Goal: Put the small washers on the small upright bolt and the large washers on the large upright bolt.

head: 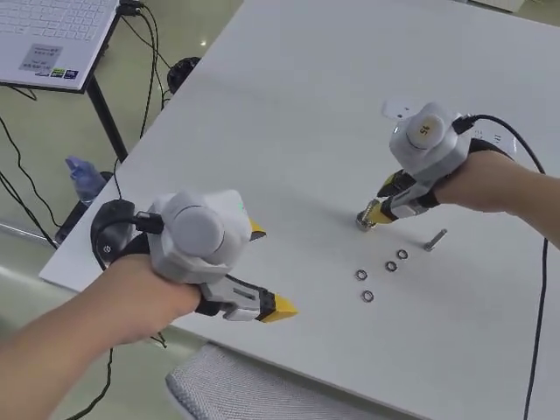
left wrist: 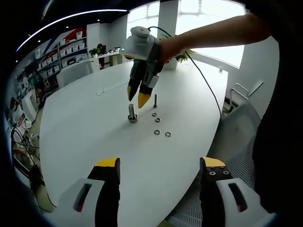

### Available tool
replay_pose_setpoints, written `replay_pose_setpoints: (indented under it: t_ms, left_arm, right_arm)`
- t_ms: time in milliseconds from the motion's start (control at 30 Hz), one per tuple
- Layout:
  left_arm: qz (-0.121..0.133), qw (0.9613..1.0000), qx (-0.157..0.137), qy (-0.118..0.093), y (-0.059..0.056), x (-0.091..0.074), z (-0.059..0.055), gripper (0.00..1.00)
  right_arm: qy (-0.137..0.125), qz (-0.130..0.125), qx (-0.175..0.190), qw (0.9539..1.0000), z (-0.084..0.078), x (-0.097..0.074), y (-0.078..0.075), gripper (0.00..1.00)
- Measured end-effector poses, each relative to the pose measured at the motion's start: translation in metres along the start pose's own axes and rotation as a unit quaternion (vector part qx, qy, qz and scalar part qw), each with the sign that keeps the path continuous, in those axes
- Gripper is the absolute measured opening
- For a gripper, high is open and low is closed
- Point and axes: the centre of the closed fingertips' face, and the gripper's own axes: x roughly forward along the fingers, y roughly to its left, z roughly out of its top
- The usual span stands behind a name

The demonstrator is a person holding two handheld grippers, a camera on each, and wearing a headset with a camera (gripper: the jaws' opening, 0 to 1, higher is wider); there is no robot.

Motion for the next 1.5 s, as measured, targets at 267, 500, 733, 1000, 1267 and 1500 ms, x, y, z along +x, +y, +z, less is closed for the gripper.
replay_pose_setpoints:
  t_ms: [267, 500, 733, 1000, 1267, 1500]
  left_arm:
    - [0.001, 1.0, -0.002, 0.005, -0.001, -0.003, -0.006, 0.66]
    - [0.007, 1.0, -0.003, 0.0, 0.003, -0.005, -0.007, 0.66]
    - [0.008, 0.9999, -0.008, 0.001, 0.003, -0.003, -0.005, 0.69]
    - [0.009, 0.9999, -0.014, 0.003, 0.004, 0.002, -0.007, 0.77]
    - [-0.003, 0.9999, -0.016, 0.003, 0.0, 0.006, -0.008, 0.85]
    - [-0.012, 0.9998, -0.017, 0.006, -0.004, 0.008, -0.008, 0.91]
  right_arm:
    - [0.008, 0.005, -0.016, 0.9998, -0.006, -0.001, 0.013, 0.3]
    - [0.017, 0.006, -0.015, 0.9997, -0.013, -0.005, 0.029, 0.26]
    - [0.023, 0.019, -0.015, 0.9994, -0.017, 0.0, 0.05, 0.27]
    - [0.025, 0.027, -0.013, 0.9992, -0.023, 0.01, 0.066, 0.29]
    - [0.023, 0.019, -0.005, 0.9995, -0.03, 0.025, 0.072, 0.28]
    - [0.029, 0.012, 0.018, 0.9994, -0.041, 0.045, 0.071, 0.28]
